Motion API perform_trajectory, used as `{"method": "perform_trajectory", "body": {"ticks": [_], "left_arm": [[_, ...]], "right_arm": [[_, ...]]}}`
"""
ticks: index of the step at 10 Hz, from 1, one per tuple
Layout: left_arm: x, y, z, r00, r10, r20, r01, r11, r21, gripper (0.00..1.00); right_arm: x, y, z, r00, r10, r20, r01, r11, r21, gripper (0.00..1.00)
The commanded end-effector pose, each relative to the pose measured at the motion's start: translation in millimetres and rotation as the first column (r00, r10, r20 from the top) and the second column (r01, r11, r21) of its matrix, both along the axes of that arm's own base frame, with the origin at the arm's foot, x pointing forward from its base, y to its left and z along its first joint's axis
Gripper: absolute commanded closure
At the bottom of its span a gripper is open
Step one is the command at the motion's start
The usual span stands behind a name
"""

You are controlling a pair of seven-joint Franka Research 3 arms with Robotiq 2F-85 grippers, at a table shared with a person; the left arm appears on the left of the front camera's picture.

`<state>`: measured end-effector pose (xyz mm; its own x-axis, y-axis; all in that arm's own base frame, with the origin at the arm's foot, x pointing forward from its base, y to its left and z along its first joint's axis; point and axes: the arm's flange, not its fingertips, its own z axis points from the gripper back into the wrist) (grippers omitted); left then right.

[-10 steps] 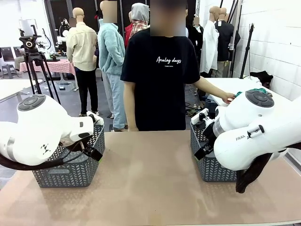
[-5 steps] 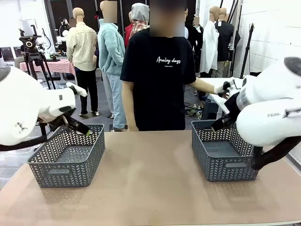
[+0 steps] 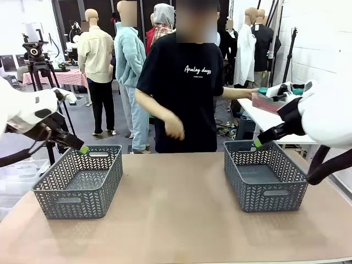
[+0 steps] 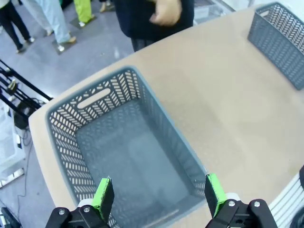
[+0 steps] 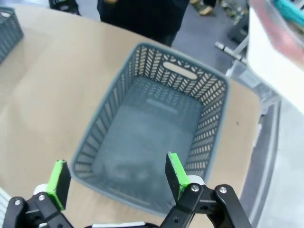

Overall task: Sort the tops and bottoms.
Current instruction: Lift clothes from the center of the table with your left hand.

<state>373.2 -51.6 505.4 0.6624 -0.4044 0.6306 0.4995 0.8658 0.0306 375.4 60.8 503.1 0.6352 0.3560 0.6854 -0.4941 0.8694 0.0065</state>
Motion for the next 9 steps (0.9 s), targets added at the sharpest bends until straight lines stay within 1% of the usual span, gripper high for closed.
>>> {"method": "perform_trajectory", "body": {"ticks": [1,2,3,9], "left_arm": [[-15.9,9.2,-8.3,1.0,-0.011,-0.01,0.011,1.0,-0.007,0.0],[-12.3,5.1,-11.7,1.0,-0.001,-0.003,0.001,1.0,0.011,0.0],[-2.8,5.7,2.2,1.0,0.003,-0.011,-0.003,1.0,-0.005,0.0],[-2.8,5.7,2.2,1.0,0.003,-0.011,-0.003,1.0,-0.005,0.0]], "right_arm": [[-63.1,-23.2,-46.7,1.0,0.019,0.001,-0.019,1.0,0.019,0.0],[-56.3,-18.4,-51.5,1.0,0.005,-0.013,-0.005,1.0,0.003,0.0],[-1.2,-12.4,1.5,1.0,0.001,-0.007,-0.001,1.0,0.009,0.0],[-1.2,-12.4,1.5,1.0,0.001,-0.007,-0.001,1.0,0.009,0.0]]}}
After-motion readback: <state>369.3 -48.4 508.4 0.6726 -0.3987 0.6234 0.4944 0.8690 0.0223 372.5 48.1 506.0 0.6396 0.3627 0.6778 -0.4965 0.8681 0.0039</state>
